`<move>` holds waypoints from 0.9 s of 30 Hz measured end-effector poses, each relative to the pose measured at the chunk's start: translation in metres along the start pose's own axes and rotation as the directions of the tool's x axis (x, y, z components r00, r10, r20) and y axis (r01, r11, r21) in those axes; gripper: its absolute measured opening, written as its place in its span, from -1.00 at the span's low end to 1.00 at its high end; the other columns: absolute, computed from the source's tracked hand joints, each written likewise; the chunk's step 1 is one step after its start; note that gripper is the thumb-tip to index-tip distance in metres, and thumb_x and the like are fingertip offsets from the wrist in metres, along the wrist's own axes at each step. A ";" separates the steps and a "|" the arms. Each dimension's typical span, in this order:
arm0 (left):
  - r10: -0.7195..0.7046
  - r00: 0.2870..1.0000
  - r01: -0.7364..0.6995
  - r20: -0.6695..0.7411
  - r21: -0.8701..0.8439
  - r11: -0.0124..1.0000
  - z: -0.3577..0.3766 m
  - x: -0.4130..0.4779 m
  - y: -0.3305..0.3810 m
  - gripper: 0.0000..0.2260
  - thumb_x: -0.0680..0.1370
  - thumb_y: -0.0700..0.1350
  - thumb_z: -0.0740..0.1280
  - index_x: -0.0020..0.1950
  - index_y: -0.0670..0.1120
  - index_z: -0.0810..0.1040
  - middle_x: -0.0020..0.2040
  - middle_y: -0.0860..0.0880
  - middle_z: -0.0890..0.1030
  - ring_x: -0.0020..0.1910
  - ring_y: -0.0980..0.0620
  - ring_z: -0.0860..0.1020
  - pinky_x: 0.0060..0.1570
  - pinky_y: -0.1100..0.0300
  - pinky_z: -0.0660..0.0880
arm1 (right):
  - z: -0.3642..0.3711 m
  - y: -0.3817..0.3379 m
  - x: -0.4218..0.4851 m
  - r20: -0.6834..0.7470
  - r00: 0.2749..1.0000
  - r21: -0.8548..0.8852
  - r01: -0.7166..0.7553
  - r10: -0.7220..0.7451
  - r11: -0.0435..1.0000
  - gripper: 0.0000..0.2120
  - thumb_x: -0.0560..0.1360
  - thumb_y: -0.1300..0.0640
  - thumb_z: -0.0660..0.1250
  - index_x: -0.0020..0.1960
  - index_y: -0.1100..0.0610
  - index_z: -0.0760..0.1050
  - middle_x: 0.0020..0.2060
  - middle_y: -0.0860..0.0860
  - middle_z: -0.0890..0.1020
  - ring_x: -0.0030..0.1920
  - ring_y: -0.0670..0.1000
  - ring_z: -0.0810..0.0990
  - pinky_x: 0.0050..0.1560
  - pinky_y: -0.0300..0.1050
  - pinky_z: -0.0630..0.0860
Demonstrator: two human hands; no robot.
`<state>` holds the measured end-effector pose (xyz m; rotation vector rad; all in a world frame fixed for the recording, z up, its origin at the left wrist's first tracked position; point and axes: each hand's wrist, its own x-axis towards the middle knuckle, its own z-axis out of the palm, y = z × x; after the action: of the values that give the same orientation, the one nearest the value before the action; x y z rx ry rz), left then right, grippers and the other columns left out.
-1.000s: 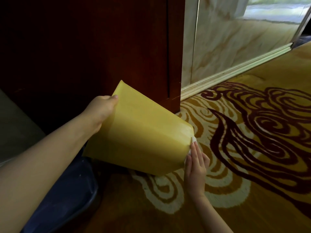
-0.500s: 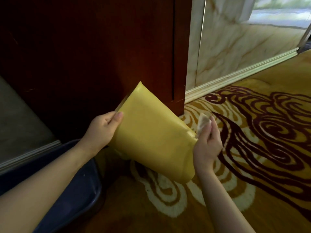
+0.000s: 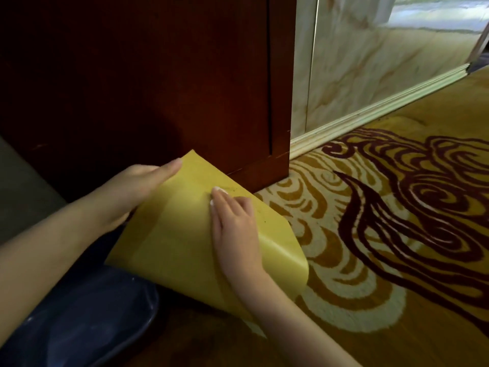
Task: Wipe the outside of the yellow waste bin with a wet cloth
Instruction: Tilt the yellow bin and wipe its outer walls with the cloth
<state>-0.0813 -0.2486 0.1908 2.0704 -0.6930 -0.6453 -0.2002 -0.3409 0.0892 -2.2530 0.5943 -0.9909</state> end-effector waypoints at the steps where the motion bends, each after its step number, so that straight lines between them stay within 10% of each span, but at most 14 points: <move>1: -0.038 0.997 0.040 -0.060 0.029 0.999 0.005 0.005 0.005 -0.61 0.39 0.29 0.26 -0.13 0.02 0.66 -0.21 -0.04 0.73 -0.18 -0.06 0.68 -0.22 0.13 0.50 | 0.002 -0.002 -0.004 0.011 1.000 -0.011 0.012 -0.012 1.000 -0.65 0.61 0.13 0.14 0.37 0.19 0.39 0.27 0.07 0.54 0.18 0.07 0.42 0.21 -0.12 0.37; 5: -0.136 0.977 0.157 -0.162 0.120 0.980 0.022 0.020 0.010 -0.57 0.55 0.12 0.19 0.11 -0.23 0.57 -0.04 -0.25 0.64 -0.04 -0.24 0.61 0.07 -0.12 0.52 | 0.000 -0.003 -0.012 0.010 1.000 0.016 0.003 -0.003 1.000 -0.66 0.60 0.17 0.18 0.35 0.22 0.40 0.26 0.09 0.55 0.14 0.10 0.45 0.18 -0.08 0.40; 15: 0.045 0.967 -0.022 -0.251 0.093 0.995 0.034 0.011 -0.001 -0.72 0.57 -0.01 0.20 -0.08 -0.16 0.61 -0.19 -0.13 0.63 -0.19 -0.06 0.57 -0.30 0.21 0.33 | -0.009 0.069 -0.059 0.011 0.967 0.120 -0.253 0.254 0.960 -0.64 0.59 0.04 0.14 0.38 -0.04 0.32 0.28 -0.16 0.49 0.21 -0.12 0.35 0.17 -0.31 0.29; 24: 0.053 0.966 -0.027 -0.252 0.105 0.994 0.034 0.009 -0.007 -0.71 0.57 0.01 0.19 -0.09 -0.13 0.62 -0.17 -0.16 0.65 -0.17 -0.14 0.60 -0.16 0.12 0.48 | 0.001 0.157 -0.085 -0.050 0.601 0.305 -0.751 0.797 0.586 -0.67 0.59 0.11 0.18 0.33 0.13 0.41 0.13 0.05 0.62 -0.09 -0.10 0.58 0.00 -0.12 0.51; 27: 0.040 0.969 -0.016 -0.242 0.100 0.995 0.038 0.006 -0.011 -0.68 0.57 0.02 0.19 -0.02 -0.18 0.62 -0.13 -0.18 0.65 -0.12 -0.16 0.60 -0.07 0.06 0.49 | -0.008 0.130 -0.051 -0.147 0.710 0.349 -0.614 0.689 0.707 -0.66 0.59 0.05 0.15 0.35 0.06 0.39 0.15 0.04 0.59 0.08 -0.05 0.54 0.10 -0.10 0.53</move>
<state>-0.0995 -0.2683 0.1609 2.1788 -0.6205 -0.3371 -0.2585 -0.4058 -0.0198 -1.4644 1.2021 -0.9201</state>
